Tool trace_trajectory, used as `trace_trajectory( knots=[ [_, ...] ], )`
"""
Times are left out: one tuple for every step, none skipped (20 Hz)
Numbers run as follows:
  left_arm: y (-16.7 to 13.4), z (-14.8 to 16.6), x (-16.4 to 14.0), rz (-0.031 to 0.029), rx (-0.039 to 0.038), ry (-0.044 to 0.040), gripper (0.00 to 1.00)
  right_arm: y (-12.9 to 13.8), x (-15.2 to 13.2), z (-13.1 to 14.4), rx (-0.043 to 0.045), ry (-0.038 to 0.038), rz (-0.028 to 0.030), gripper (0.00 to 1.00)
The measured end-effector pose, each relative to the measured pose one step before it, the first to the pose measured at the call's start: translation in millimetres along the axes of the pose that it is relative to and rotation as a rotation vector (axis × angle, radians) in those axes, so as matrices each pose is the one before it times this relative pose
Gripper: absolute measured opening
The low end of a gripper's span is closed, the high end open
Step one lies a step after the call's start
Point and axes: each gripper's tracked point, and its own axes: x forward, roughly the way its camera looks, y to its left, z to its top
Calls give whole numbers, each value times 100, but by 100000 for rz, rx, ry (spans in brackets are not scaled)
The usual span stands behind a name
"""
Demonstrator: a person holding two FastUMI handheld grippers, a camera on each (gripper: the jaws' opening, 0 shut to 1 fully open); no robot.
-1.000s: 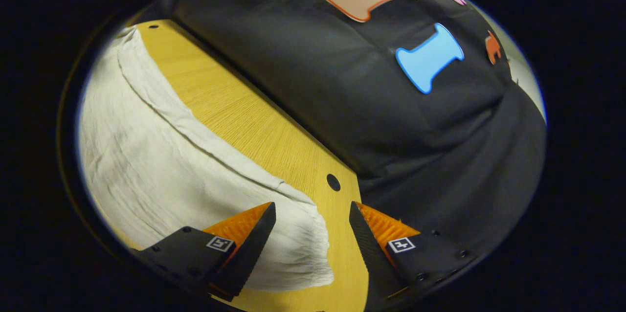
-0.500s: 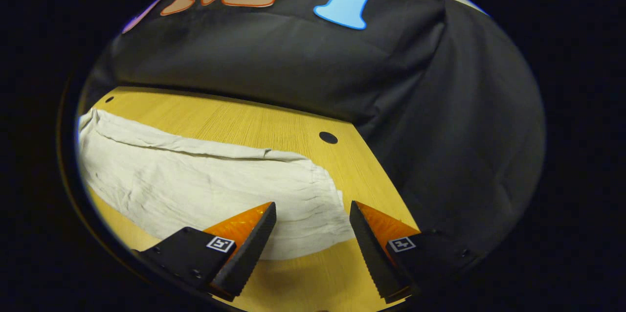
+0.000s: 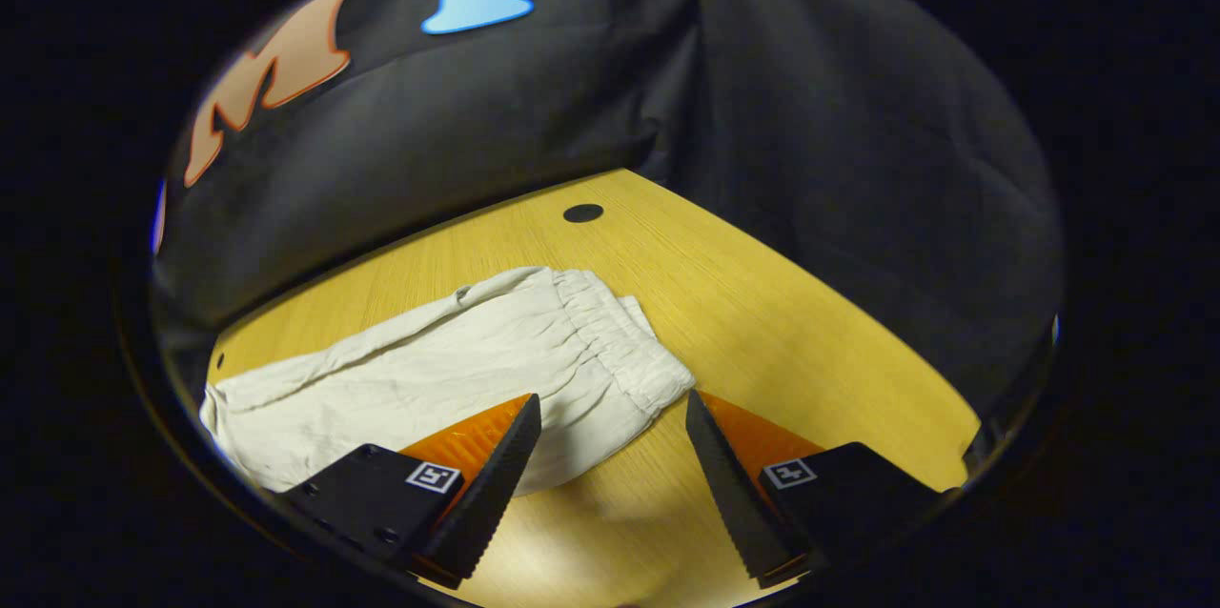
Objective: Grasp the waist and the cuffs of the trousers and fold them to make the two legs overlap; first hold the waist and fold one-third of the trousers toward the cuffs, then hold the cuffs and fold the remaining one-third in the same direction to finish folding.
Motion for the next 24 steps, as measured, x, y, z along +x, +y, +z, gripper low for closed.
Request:
trace_trajectory(
  knots=[
    [-162,-344,-541,304,-341,1015,95,-130,411,8,4819,1206,335,98],
    [-170,-188,-522,405,-263,684,96,-196,234,-5,3722,1330,184,96],
    [125,125,-179,612,-208,-62,96,-221,339,133,2742,1283,-19,97],
    [90,113,-200,349,-162,4,96,-146,688,-93,2249,1253,-85,92],
    [159,-45,-233,821,20,188,96,24,412,107,2001,838,361,92],
    [99,-58,-170,708,77,326,96,-110,402,-61,1636,879,-356,91],
    [95,-189,-126,840,-35,390,96,-75,339,-208,1541,2083,-127,87],
    [4,-19,-177,329,-11,397,96,-64,242,477,1004,-1539,-446,92],
    [-81,-112,-168,363,91,544,96,-84,326,-98,1087,1451,-279,77],
    [-177,-39,-160,-11,100,437,96,-162,-160,-199,1039,1351,521,67],
    [-225,-101,-114,98,209,436,96,-74,140,85,421,338,879,62],
    [-275,-16,-139,12,142,331,96,169,-27,-198,291,1869,805,43],
    [-275,55,-180,-23,211,241,96,136,124,464,-1122,-1451,596,25],
    [-206,94,-193,104,-1,-6,96,137,229,-107,-3619,-469,271,18],
    [-359,111,-159,-366,-118,-88,96,-369,-157,142,-4082,-381,-92,18],
    [-289,136,-194,-199,-27,-162,96,-190,-320,597,-2890,-1766,-893,11],
    [-244,58,-65,-107,10,71,96,-365,-345,675,-2003,-1067,-888,18],
    [-75,21,-145,211,110,29,96,-218,-657,814,-764,-961,-313,11],
    [-71,142,-74,110,-91,-282,96,117,-751,806,69,-1188,529,17],
    [-166,14,-98,-177,-528,-116,96,272,-507,693,371,-1616,1187,18],
    [-91,-237,-56,-331,-799,139,96,304,-656,782,257,-1992,1821,18],
    [-48,-92,-190,-447,-890,390,96,119,-666,720,-554,-2436,2040,17],
    [28,-324,198,-337,-1119,772,96,483,-699,660,-1671,-2716,2685,17],
    [63,-105,32,-486,-803,241,96,-196,-284,-377,-1366,-1375,1749,17]
  ],
)
